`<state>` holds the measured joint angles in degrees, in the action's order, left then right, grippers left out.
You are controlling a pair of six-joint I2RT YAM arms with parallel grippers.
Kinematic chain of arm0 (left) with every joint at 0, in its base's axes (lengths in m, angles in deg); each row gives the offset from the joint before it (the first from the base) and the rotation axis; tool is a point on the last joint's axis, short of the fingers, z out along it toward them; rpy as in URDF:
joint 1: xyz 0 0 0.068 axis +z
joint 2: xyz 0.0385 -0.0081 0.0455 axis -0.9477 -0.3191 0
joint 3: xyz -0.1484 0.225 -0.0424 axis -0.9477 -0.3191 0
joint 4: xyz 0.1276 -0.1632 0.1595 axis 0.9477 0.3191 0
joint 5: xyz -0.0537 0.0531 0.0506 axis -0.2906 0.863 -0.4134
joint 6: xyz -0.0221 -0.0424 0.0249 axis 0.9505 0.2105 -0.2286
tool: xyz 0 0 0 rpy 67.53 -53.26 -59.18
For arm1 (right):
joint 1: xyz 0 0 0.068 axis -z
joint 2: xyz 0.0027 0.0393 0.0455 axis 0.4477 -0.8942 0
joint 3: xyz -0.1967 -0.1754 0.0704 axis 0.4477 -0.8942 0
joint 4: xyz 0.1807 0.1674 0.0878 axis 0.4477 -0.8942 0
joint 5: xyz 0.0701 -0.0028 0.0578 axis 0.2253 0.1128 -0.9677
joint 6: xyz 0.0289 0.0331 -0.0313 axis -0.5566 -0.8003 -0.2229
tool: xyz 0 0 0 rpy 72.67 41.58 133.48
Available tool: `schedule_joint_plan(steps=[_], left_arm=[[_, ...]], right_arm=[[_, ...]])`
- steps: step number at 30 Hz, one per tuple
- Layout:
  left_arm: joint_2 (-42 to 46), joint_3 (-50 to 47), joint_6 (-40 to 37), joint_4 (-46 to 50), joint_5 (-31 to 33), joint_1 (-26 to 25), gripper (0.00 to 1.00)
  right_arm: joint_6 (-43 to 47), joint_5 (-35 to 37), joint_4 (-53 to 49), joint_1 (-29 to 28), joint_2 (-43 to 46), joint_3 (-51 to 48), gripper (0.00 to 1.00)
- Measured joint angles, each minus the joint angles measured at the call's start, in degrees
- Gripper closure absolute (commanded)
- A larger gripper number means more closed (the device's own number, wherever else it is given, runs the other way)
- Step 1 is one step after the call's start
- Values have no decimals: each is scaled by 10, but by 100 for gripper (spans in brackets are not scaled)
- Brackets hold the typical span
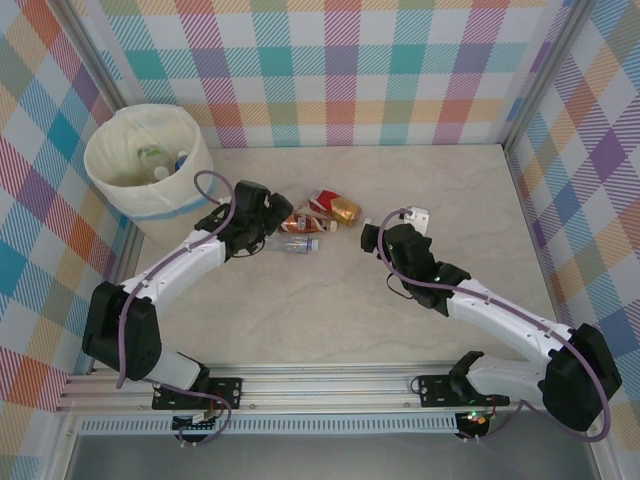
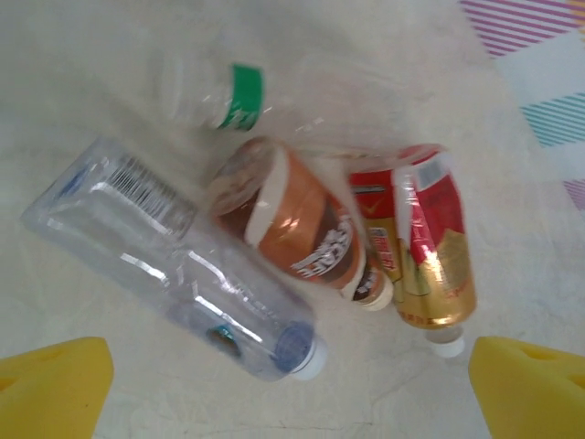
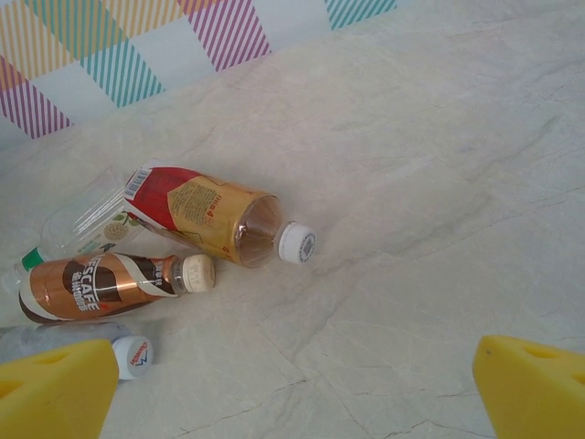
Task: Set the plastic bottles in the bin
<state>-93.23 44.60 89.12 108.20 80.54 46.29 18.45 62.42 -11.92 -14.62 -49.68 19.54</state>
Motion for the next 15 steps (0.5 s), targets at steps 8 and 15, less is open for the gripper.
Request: schedule_joint_plan(steps=[8,15], left_arm=[[-19,-49,152,-22,-8,-3,0],[-65,-49,249,-42,-11,-4,1]], right_arm=[[4,-2,15,0,2,-11,0],[4,-2,12,0,12,-11,0]])
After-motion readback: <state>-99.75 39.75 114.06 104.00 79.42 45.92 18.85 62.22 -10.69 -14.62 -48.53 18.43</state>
